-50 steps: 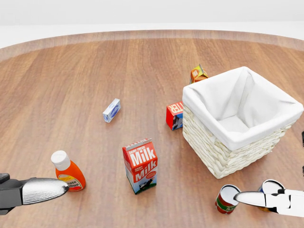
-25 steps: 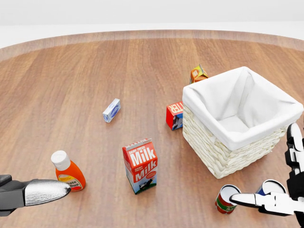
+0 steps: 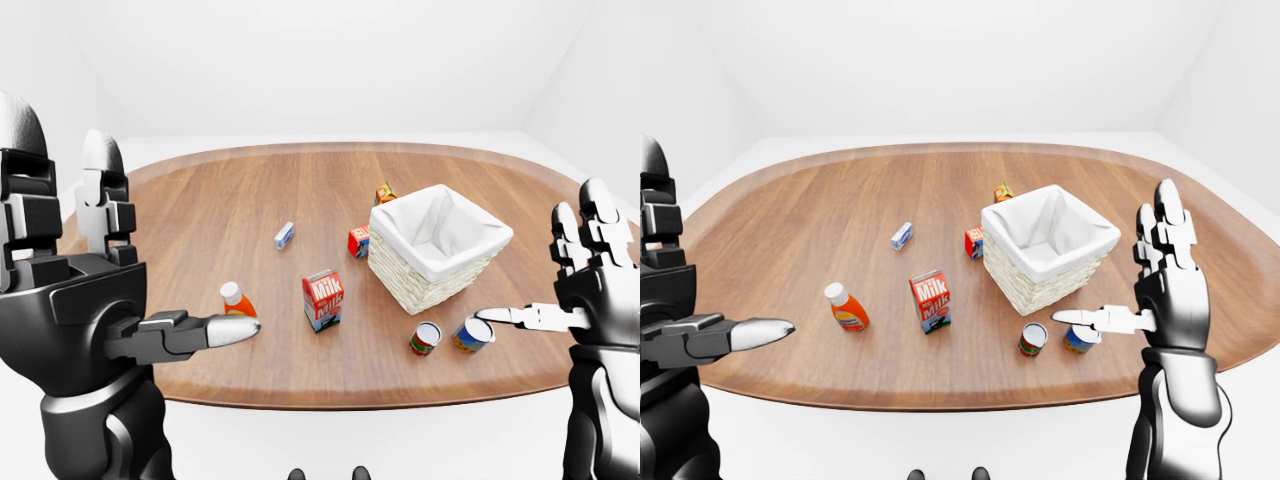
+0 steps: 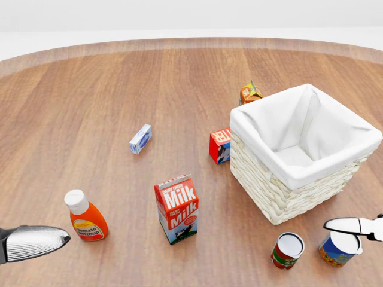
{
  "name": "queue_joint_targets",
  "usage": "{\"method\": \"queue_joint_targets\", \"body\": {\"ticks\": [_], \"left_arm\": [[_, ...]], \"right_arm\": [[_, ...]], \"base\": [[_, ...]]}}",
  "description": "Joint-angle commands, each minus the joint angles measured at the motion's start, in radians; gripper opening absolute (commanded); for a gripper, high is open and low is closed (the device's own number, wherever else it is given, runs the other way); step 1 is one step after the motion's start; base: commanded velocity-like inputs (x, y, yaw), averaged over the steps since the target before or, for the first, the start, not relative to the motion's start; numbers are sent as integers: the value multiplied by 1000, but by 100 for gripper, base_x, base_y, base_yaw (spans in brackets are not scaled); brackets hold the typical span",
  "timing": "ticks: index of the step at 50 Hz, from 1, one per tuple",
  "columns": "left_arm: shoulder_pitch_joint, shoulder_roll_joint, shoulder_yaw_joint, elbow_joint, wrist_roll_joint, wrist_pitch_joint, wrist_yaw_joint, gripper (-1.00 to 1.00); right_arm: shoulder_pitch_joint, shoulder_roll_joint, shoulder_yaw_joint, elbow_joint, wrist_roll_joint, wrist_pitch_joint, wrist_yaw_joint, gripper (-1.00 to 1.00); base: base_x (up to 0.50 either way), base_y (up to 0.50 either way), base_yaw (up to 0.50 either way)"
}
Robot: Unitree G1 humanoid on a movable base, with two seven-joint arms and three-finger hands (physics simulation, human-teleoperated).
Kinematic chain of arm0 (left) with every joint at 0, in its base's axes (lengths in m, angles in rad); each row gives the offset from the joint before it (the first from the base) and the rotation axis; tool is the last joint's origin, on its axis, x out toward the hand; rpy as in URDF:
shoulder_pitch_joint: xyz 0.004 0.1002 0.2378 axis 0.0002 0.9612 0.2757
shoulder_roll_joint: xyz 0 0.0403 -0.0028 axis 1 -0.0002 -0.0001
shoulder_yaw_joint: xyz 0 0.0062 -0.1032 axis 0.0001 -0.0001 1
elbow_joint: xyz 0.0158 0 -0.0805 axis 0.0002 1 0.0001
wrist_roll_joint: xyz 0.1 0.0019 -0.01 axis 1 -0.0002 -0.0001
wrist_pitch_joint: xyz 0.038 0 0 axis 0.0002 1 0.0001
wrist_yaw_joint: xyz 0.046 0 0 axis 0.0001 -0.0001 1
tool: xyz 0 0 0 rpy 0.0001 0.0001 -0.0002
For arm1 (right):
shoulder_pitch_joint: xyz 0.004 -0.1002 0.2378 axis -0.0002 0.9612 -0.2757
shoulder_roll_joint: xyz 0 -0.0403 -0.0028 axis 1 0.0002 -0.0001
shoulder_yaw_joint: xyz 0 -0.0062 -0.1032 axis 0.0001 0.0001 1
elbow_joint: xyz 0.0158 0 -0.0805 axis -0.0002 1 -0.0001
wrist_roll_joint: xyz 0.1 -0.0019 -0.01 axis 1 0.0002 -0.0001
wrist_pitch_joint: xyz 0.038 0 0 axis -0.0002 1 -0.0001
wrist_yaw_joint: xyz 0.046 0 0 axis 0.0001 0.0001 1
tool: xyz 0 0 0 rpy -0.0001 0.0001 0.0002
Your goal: Pick up the alphabet soup and the tomato sauce, and put them in the basket.
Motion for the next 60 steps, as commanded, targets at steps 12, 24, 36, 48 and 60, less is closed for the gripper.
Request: {"method": "queue_joint_targets", "body": {"ticks": [12,24,36,48,60], "left_arm": [[-19,15,20,-13,-37,0,23,93],[-14,12,13,-2,-26,0,20,93],[-6,9,15,-4,-21,0,12,94],[-3,7,14,-6,-16,0,8,93],[-5,8,16,-13,-19,0,10,93]], "right_arm": [[67,24,93,313,-211,0,114,100],[-12,-54,81,428,-187,-26,112,100],[-70,-125,120,755,-223,-175,53,100],[-68,-137,103,726,-200,-165,59,100],[-77,-150,92,748,-201,-175,53,100]], "base": [[0,0,0],[0,0,0],[0,0,0],[0,0,0],[0,0,0]]}}
